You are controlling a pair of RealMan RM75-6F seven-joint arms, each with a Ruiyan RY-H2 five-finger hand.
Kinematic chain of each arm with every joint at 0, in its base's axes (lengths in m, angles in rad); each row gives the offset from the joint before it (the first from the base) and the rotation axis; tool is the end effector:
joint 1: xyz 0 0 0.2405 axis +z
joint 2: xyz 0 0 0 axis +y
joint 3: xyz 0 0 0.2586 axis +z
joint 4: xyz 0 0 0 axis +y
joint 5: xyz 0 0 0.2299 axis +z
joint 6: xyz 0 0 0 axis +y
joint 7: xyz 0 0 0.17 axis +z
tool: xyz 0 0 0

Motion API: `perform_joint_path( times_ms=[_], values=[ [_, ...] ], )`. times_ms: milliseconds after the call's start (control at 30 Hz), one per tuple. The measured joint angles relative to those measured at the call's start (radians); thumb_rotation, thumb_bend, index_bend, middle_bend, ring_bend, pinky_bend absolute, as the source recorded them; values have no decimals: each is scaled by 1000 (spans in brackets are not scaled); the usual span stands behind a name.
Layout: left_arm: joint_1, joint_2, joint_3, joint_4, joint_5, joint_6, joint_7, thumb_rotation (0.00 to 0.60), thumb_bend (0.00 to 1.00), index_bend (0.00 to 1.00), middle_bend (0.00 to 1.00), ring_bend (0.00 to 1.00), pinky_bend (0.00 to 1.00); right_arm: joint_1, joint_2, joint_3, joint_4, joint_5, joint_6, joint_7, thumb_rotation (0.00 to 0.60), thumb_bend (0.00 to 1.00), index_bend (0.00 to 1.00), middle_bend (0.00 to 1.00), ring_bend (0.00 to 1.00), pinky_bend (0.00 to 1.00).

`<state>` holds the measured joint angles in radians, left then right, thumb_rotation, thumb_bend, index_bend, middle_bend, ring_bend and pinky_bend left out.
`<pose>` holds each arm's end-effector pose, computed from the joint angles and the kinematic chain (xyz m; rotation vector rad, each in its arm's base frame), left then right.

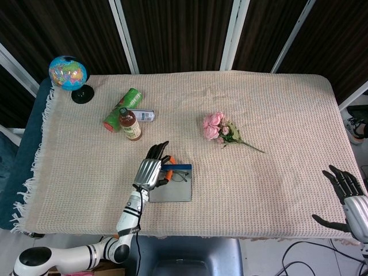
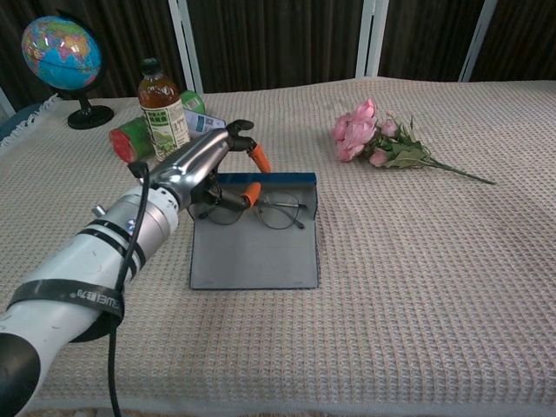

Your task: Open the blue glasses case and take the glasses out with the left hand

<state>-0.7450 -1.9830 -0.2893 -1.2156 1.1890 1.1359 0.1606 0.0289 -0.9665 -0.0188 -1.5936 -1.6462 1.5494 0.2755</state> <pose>-0.0752 0.3578 -0.1200 -1.6067 -1.1833 -1.3053 -0.3273 -0.1746 0.1827 1.4434 -0.9840 1.0039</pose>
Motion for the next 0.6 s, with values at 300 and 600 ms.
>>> perform_joint_path(
  times_ms=[300, 600],
  values=[
    [7, -8, -1, 21, 27, 16, -33, 600, 527, 514, 0, 0, 0, 0, -1, 1, 0, 0, 1, -2, 600, 20, 0, 0, 0, 0],
    [11, -4, -8, 29, 8, -4, -23, 600, 527, 514, 0, 0, 0, 0, -1, 1, -1, 0, 1, -3, 600, 20, 0, 0, 0, 0]
  ],
)
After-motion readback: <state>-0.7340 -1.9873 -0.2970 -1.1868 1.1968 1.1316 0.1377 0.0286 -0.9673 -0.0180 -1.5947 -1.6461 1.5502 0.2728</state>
